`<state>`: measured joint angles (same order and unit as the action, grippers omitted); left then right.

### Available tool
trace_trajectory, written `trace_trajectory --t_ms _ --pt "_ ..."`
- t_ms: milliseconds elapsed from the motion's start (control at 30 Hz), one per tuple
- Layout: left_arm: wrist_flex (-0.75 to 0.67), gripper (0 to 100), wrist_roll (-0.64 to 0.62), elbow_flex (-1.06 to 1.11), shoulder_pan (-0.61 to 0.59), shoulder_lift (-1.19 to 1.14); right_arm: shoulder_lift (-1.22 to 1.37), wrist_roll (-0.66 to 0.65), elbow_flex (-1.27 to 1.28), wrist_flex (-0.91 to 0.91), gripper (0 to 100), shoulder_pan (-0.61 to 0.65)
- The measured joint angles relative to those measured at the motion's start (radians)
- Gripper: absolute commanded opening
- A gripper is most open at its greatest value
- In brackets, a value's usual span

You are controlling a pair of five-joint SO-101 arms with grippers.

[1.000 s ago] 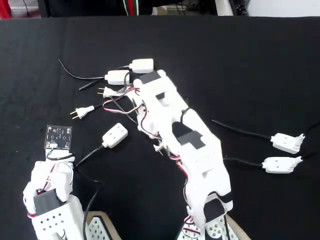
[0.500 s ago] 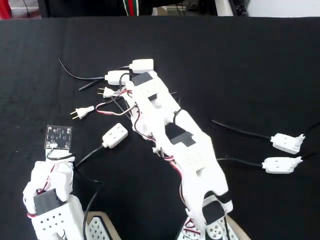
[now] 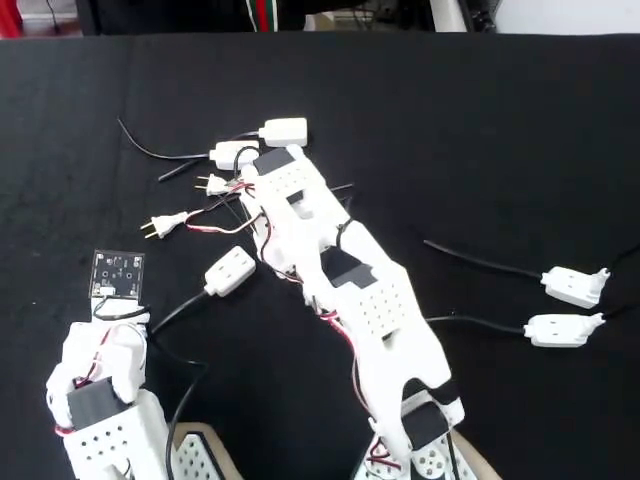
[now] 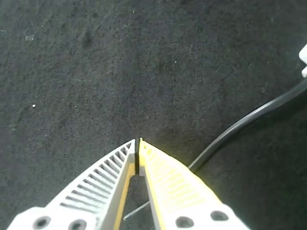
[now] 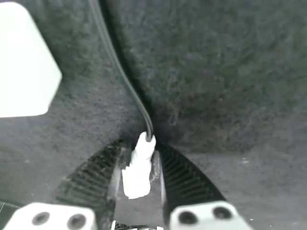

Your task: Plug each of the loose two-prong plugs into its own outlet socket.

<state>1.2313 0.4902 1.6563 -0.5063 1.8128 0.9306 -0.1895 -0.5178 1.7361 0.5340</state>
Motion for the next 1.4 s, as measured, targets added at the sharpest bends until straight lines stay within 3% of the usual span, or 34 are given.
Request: trace_trajectory --t_ms 400,767,967,1167,1400 --pt "0.0 3 0.0 0.0 0.0 0.0 -0.106 0.002 0.038 0.0 1.1 0.0" --pt "0.0 3 0.0 0.0 0.0 0.0 -0.697 0.075 0.288 -0.089 1.1 -0.009" --pt "0.003 3 -0.058 -0.009 0.058 0.0 -0.997 0.175 0.583 -0.358 1.1 -0.006" --pt "-0.002 3 -0.164 -0.051 0.253 0.0 -1.254 0.318 1.014 -0.79 1.1 0.063" --pt "-0.23 3 -0.172 0.003 0.474 0.0 -1.603 0.388 1.458 -1.171 1.1 0.1"
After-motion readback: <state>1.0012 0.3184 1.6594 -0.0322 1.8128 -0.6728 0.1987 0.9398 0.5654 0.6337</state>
